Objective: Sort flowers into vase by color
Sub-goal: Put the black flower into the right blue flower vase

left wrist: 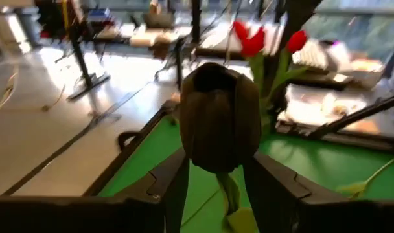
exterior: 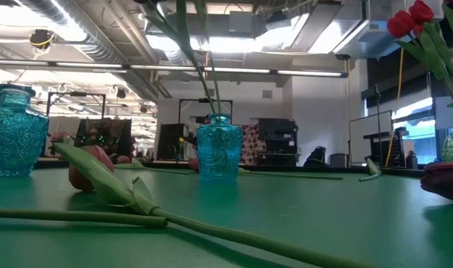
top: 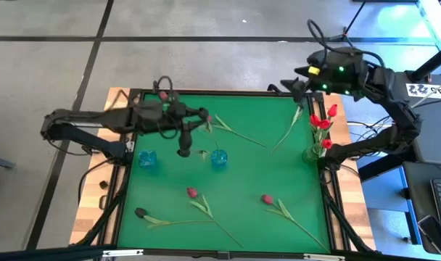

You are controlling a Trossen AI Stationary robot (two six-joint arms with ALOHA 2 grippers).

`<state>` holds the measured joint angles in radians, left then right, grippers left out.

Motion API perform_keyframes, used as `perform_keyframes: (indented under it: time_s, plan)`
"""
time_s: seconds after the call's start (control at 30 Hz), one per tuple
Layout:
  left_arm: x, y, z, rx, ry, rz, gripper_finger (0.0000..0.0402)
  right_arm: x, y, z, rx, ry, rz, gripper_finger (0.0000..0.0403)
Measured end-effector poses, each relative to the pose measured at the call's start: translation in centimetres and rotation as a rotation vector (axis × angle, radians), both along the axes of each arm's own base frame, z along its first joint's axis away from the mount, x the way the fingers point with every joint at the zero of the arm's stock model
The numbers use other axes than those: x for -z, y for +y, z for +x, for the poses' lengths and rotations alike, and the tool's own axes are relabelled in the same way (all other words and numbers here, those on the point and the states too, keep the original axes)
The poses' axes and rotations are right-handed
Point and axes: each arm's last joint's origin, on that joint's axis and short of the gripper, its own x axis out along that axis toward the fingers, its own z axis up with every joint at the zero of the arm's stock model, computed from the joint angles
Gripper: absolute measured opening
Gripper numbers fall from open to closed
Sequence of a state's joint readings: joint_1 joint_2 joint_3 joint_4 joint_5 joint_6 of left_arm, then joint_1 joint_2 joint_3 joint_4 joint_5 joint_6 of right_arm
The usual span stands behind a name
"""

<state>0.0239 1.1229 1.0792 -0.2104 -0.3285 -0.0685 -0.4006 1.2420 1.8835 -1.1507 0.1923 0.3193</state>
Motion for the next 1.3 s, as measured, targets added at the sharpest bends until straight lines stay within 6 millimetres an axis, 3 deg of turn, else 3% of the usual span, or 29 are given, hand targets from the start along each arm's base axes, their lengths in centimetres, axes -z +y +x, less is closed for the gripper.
perform_keyframes:
  time_s: [0.13, 0.3, 0.47, 0.57, 0.77, 0.97, 1.3]
  plan:
    - [-2.3, 1.1, -1.3, -0.049, 0.088, -0.005, 0.0134, 1.4, -2.7, -0.8, 0.193, 0.078, 0.127, 0.0379]
    - [-4.2, 2.1, -2.3, -0.095, 0.096, -0.008, 0.0131, 3.7, -8.1, -1.1, 0.445, 0.162, 0.274, 0.0379]
    - [-4.4, 2.1, -2.7, -0.088, 0.131, -0.027, 0.0131, 5.8, -13.2, -3.1, 0.614, 0.213, 0.403, 0.0379]
    - [-4.0, 2.0, -2.3, -0.068, 0.123, -0.078, 0.0131, 6.5, -14.7, -3.9, 0.626, 0.200, 0.474, 0.0379]
    - [-3.3, 1.6, -1.1, -0.042, 0.124, -0.099, 0.0131, 6.4, -14.6, -4.2, 0.613, 0.205, 0.461, 0.0379]
    - [-3.8, 1.7, -0.3, -0.035, 0.046, -0.071, 0.0126, 5.1, -12.8, -5.2, 0.599, 0.185, 0.406, 0.0379]
    - [-4.3, 0.8, 1.8, 0.079, -0.074, -0.073, 0.0057, 3.0, -9.2, -6.9, 0.488, 0.108, 0.333, 0.0379]
